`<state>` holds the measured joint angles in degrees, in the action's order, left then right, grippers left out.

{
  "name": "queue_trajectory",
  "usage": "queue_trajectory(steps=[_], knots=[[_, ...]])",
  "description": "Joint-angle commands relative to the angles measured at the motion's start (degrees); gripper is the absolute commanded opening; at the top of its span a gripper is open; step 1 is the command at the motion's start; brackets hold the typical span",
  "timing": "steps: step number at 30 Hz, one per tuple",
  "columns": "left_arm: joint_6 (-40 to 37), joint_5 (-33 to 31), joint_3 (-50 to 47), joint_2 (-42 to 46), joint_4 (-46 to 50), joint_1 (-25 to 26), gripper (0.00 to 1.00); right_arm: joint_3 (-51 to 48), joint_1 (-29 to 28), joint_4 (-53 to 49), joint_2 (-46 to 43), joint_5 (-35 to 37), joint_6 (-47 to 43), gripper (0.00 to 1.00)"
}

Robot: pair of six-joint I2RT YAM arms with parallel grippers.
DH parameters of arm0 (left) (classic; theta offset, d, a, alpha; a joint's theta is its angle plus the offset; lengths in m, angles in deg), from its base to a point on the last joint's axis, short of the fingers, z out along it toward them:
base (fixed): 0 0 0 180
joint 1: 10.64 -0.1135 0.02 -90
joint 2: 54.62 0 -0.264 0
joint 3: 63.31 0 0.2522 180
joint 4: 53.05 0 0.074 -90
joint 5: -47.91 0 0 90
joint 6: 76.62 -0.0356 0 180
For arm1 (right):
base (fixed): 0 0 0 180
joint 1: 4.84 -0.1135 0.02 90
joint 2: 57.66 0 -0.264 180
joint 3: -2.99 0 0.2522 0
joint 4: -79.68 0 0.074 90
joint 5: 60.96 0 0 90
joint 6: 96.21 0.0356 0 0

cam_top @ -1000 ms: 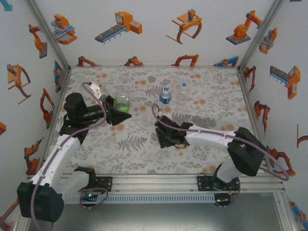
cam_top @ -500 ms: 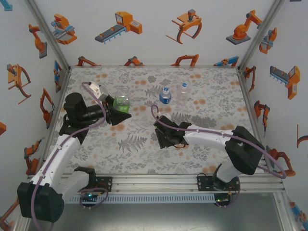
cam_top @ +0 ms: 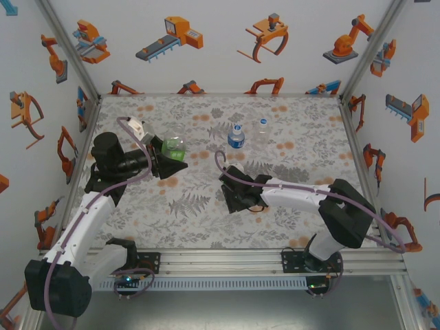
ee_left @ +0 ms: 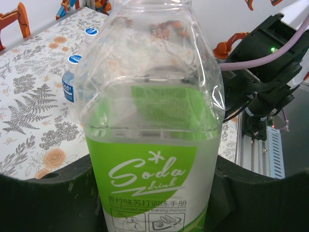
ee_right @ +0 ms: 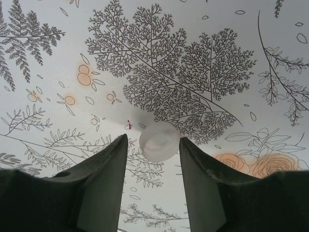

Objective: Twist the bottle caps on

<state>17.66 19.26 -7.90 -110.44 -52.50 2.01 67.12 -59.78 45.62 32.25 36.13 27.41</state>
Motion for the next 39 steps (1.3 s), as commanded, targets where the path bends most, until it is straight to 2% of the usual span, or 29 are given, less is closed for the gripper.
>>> queue_trajectory(steps=[1, 5, 13, 20, 24, 26, 29, 32, 39], knots=[[0.9, 1.5, 1.9, -0.1, -1.3, -0.3, 0.00, 1.3, -0.1, -0.4, 1.1, 0.1, 0.1, 0.46], [0.8, 1.5, 1.9, 0.1, -1.4, -0.3, 0.00, 0.8, 0.0, -0.1, 1.7, -0.1, 0.3, 0.43], [0.9, 1.5, 1.9, 0.2, -1.3, -0.4, 0.00, 0.7, 0.4, 0.4, 1.6, -0.5, 1.0, 0.27], [1.0, 1.5, 1.9, -0.1, -1.6, -0.5, 0.00, -1.9, 5.3, 7.0, 0.2, -9.5, 2.2, 0.22], [1.0, 1.6, 1.9, -0.3, -1.6, -0.5, 0.00, -6.2, 10.4, 16.6, -1.4, -19.2, 4.8, 0.22], [1.2, 1.6, 1.9, -0.6, -1.7, -0.5, 0.00, -9.2, 14.3, 23.3, -1.0, -25.9, 7.8, 0.22], [1.5, 1.8, 1.9, -0.8, -1.9, -0.6, 0.00, -14.0, 18.6, 31.9, -0.3, -31.6, 12.9, 0.22], [1.5, 1.7, 1.9, -0.9, -1.9, -0.6, 0.00, -17.5, 21.0, 33.2, -1.6, -31.7, 14.3, 0.28], [1.9, 1.9, 2.3, -1.7, -1.8, -0.6, 0.00, -19.0, 22.8, 21.2, -6.4, -23.7, 10.7, 0.39]])
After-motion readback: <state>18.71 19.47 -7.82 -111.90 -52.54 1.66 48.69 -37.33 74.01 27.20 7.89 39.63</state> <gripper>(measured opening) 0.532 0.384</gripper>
